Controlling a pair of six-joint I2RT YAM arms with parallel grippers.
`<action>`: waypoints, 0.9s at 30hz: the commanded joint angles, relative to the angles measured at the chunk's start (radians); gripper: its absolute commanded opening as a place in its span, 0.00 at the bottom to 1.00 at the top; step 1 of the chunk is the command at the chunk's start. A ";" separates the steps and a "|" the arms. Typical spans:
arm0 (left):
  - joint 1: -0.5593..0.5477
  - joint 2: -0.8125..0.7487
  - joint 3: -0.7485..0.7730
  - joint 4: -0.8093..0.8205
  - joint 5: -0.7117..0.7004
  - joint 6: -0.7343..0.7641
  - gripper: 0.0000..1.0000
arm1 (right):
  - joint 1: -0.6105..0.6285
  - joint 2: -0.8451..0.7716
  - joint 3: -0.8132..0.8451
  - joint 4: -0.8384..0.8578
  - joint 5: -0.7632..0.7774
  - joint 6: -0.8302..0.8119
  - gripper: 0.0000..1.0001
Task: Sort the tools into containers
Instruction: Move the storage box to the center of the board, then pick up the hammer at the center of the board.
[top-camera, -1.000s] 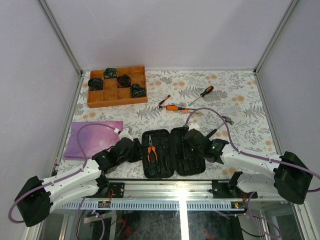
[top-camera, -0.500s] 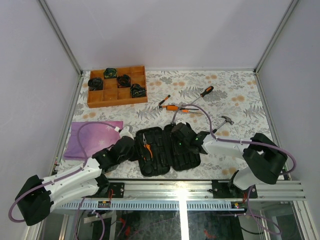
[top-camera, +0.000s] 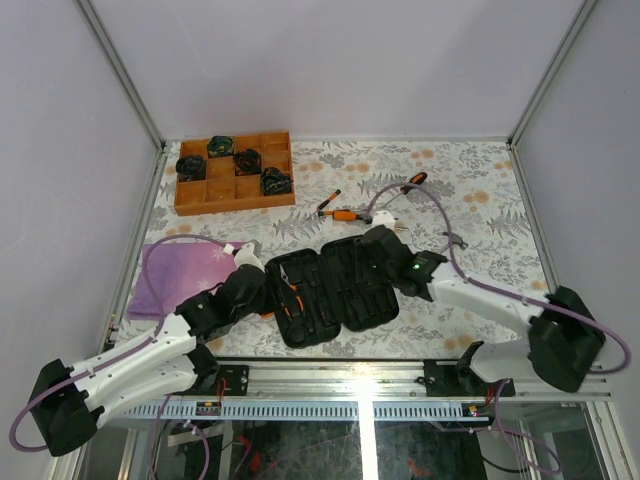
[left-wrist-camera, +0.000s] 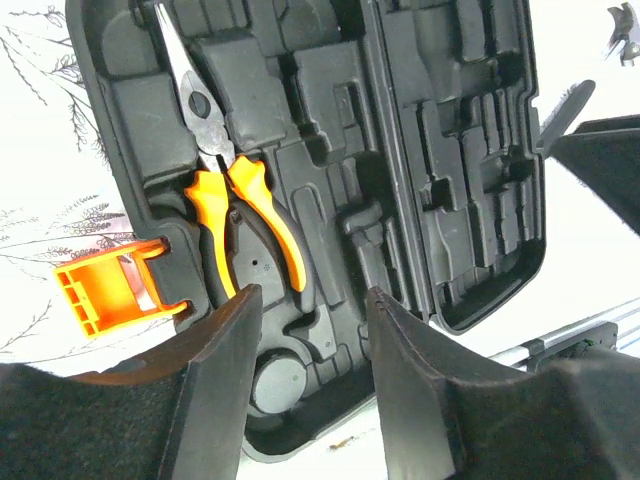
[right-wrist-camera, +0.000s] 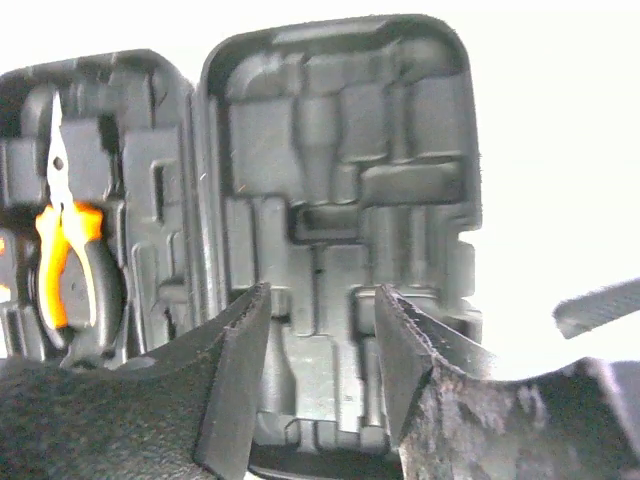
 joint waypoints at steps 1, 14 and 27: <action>-0.007 -0.017 0.065 -0.079 -0.058 0.038 0.46 | -0.053 -0.187 -0.051 -0.098 0.262 0.038 0.56; -0.007 0.056 0.321 -0.259 -0.050 0.223 0.57 | -0.347 -0.215 -0.141 -0.170 0.282 0.172 0.76; -0.009 0.080 0.368 -0.300 -0.106 0.288 0.58 | -0.391 0.159 0.005 -0.230 0.230 0.317 0.77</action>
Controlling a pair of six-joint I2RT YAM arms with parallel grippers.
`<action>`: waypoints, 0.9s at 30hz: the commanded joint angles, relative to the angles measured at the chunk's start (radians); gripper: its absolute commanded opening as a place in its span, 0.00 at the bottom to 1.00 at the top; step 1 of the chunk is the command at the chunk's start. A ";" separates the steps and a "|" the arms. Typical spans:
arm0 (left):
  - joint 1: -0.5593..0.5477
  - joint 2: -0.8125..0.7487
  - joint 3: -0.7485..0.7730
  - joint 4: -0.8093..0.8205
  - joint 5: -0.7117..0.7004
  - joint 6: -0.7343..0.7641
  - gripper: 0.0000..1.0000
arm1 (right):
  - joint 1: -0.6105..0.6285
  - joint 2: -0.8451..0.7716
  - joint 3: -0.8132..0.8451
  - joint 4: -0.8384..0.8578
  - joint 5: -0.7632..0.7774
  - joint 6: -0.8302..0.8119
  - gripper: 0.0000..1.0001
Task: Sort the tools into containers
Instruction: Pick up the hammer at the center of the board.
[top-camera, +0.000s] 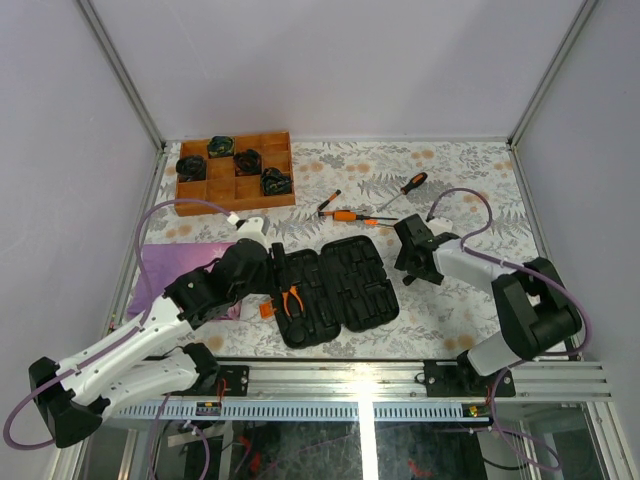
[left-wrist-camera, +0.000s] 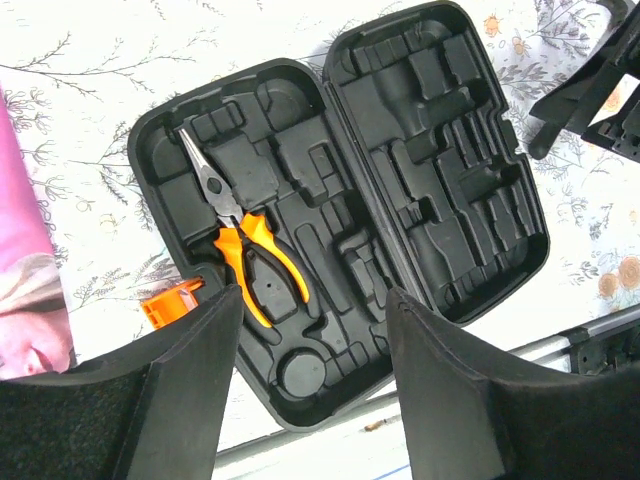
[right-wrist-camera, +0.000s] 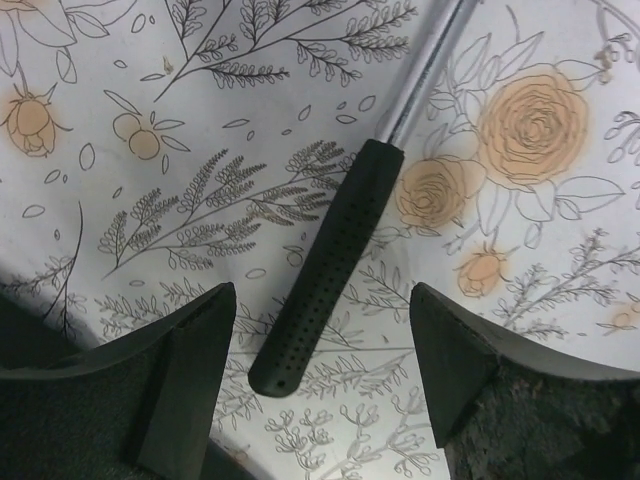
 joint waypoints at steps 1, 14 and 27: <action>-0.010 -0.003 0.004 -0.018 -0.035 0.019 0.58 | -0.009 0.065 0.057 -0.024 -0.001 0.061 0.76; -0.009 -0.002 -0.004 -0.009 -0.043 0.012 0.60 | -0.060 0.034 -0.054 0.048 -0.053 0.049 0.48; -0.009 -0.043 -0.010 -0.017 -0.051 -0.004 0.60 | -0.116 -0.182 -0.163 0.047 -0.124 -0.043 0.02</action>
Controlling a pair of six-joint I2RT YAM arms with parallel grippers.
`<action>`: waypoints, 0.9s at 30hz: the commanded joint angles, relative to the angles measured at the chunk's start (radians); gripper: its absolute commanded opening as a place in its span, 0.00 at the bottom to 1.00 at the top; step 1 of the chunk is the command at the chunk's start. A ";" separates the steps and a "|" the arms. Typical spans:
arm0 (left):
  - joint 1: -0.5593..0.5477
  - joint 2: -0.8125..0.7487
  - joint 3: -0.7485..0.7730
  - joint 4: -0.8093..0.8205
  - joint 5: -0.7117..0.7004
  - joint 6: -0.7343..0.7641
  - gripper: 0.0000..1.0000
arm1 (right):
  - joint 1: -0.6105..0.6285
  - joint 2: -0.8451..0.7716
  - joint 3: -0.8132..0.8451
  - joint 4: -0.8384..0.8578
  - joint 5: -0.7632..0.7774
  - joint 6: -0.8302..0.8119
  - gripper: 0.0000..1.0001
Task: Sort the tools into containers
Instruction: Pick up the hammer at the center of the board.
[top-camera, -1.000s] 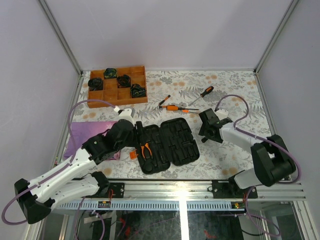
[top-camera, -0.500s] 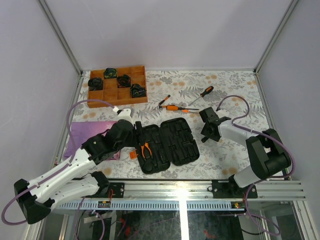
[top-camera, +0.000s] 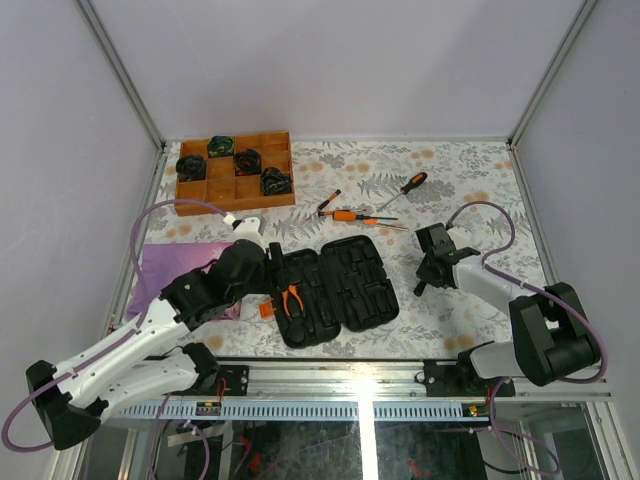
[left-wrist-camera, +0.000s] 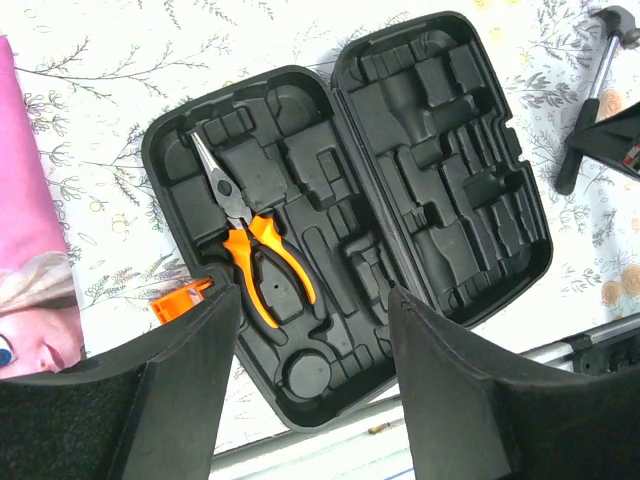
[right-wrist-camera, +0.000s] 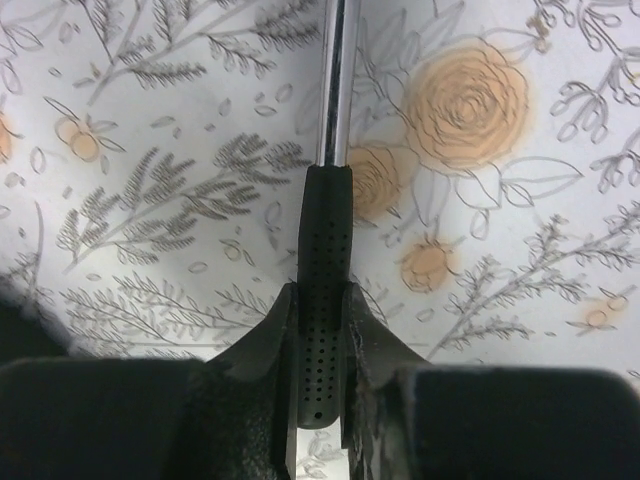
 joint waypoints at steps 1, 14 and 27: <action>-0.009 -0.028 -0.007 -0.001 -0.027 -0.004 0.60 | -0.009 -0.092 -0.026 -0.073 -0.032 -0.066 0.00; -0.007 -0.156 -0.163 0.111 0.038 -0.161 0.67 | -0.009 -0.382 -0.128 -0.015 -0.213 -0.253 0.00; -0.008 -0.142 -0.223 0.246 0.135 -0.191 0.69 | -0.008 -0.570 -0.249 0.220 -0.566 -0.242 0.00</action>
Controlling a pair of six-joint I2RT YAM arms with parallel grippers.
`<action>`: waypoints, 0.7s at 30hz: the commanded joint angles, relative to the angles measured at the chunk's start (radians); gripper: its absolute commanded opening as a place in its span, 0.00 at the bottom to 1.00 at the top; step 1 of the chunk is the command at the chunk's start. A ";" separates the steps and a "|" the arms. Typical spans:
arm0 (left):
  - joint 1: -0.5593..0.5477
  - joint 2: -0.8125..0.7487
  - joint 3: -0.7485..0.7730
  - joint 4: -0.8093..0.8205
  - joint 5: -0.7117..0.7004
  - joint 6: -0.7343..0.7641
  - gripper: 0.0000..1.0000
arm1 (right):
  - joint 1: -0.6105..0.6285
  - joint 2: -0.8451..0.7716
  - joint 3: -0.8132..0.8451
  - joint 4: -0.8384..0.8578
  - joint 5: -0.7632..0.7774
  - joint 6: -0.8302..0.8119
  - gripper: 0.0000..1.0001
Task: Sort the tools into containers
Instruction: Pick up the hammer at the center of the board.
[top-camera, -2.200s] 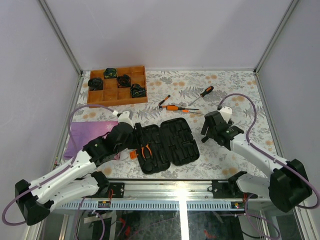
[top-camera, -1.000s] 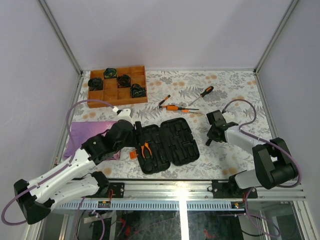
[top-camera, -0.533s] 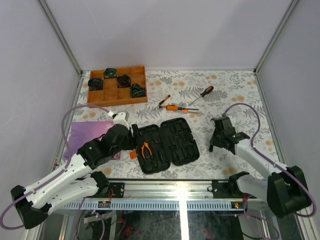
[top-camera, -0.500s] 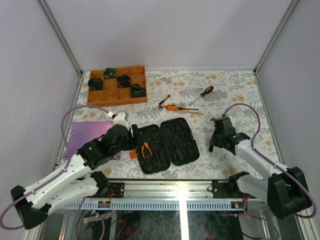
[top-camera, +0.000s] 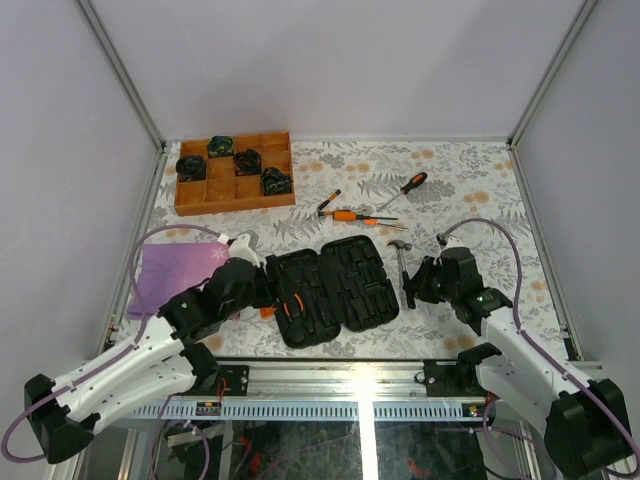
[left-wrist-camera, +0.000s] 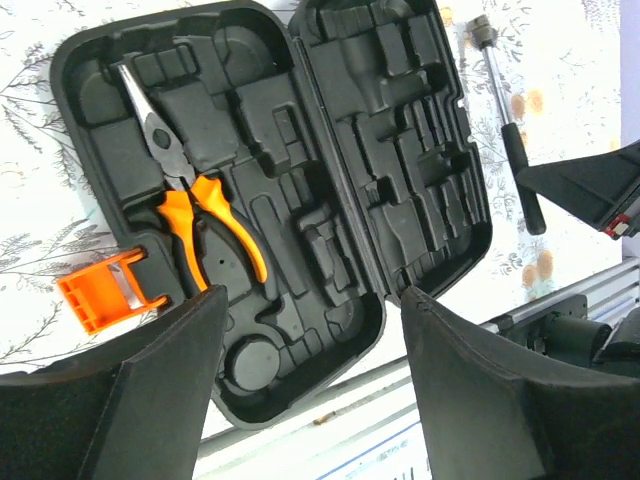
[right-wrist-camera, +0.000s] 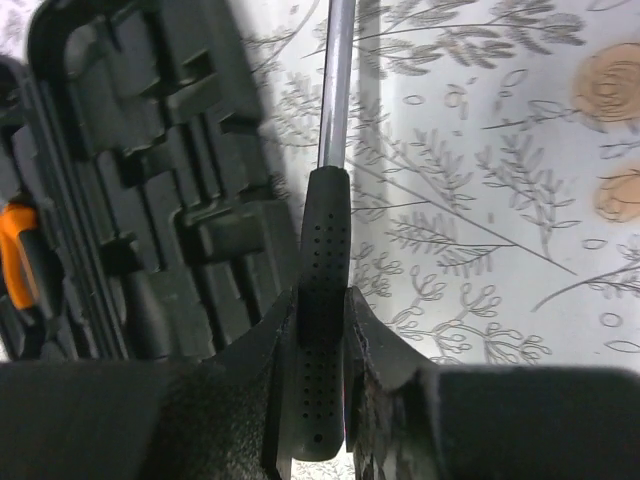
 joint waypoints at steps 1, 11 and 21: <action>-0.008 0.018 -0.006 0.111 0.039 -0.015 0.69 | -0.003 -0.069 -0.012 0.152 -0.139 0.007 0.00; -0.009 0.063 -0.034 0.242 0.114 -0.045 0.69 | -0.002 -0.163 -0.168 0.430 -0.341 0.251 0.00; -0.011 0.206 -0.032 0.465 0.194 -0.096 0.70 | -0.003 -0.160 -0.251 0.667 -0.401 0.411 0.00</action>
